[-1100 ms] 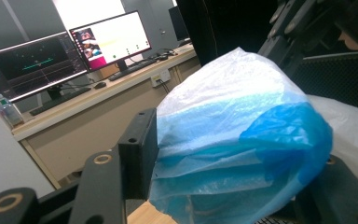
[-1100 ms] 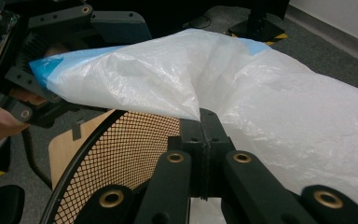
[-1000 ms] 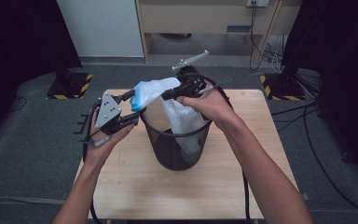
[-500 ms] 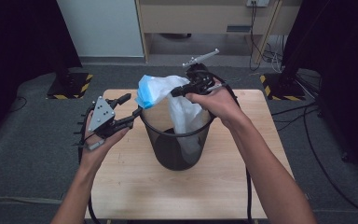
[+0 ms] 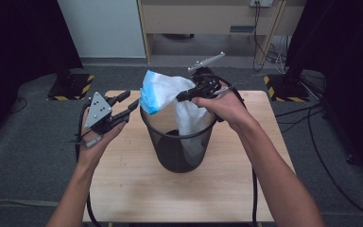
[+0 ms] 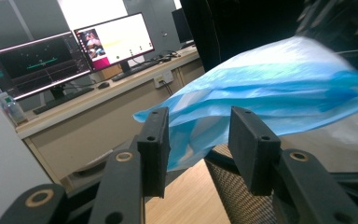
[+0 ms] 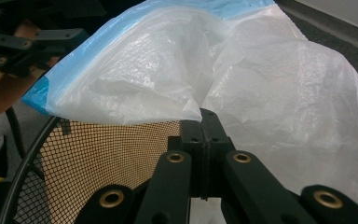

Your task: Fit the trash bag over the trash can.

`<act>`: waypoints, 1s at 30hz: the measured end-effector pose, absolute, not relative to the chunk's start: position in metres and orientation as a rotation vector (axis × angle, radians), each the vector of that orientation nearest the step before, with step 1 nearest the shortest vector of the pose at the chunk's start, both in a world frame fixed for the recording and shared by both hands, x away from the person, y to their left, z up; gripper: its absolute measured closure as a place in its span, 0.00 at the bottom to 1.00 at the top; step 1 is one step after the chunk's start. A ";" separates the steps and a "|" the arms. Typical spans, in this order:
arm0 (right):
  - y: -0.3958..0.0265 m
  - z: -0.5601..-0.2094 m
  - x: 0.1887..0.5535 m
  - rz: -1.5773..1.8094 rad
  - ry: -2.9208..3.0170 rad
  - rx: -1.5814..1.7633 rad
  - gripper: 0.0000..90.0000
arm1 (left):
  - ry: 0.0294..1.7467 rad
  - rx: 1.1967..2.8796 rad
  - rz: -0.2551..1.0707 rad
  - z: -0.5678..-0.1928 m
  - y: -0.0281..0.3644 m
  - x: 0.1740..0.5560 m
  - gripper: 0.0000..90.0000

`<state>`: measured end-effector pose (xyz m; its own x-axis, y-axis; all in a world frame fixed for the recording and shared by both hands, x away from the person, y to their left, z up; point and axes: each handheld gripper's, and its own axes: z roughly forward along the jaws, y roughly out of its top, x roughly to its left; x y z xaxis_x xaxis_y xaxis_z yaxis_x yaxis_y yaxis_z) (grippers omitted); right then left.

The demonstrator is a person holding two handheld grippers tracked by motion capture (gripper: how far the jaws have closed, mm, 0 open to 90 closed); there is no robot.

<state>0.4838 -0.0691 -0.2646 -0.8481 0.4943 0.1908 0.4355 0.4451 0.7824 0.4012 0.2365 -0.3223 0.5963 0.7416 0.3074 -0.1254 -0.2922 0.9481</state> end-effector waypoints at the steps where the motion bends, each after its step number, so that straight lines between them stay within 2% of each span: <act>1: -0.069 -0.265 0.484 1.385 2.614 0.842 1.00 | 0.519 1.659 0.927 -0.322 0.237 0.401 0.64; 11: -0.074 -0.261 0.482 1.425 2.615 0.847 1.00 | 0.524 1.719 0.956 -0.327 0.230 0.421 0.60; 30: -0.071 -0.263 0.484 1.444 2.631 0.836 1.00 | 0.442 1.775 0.950 -0.324 0.216 0.433 0.53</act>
<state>0.4843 -0.0711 -0.2628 -0.8558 0.4653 0.2262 0.4408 0.4266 0.7898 0.4328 0.2163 -0.3242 0.6200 0.6783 0.3944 -0.1343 -0.4035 0.9051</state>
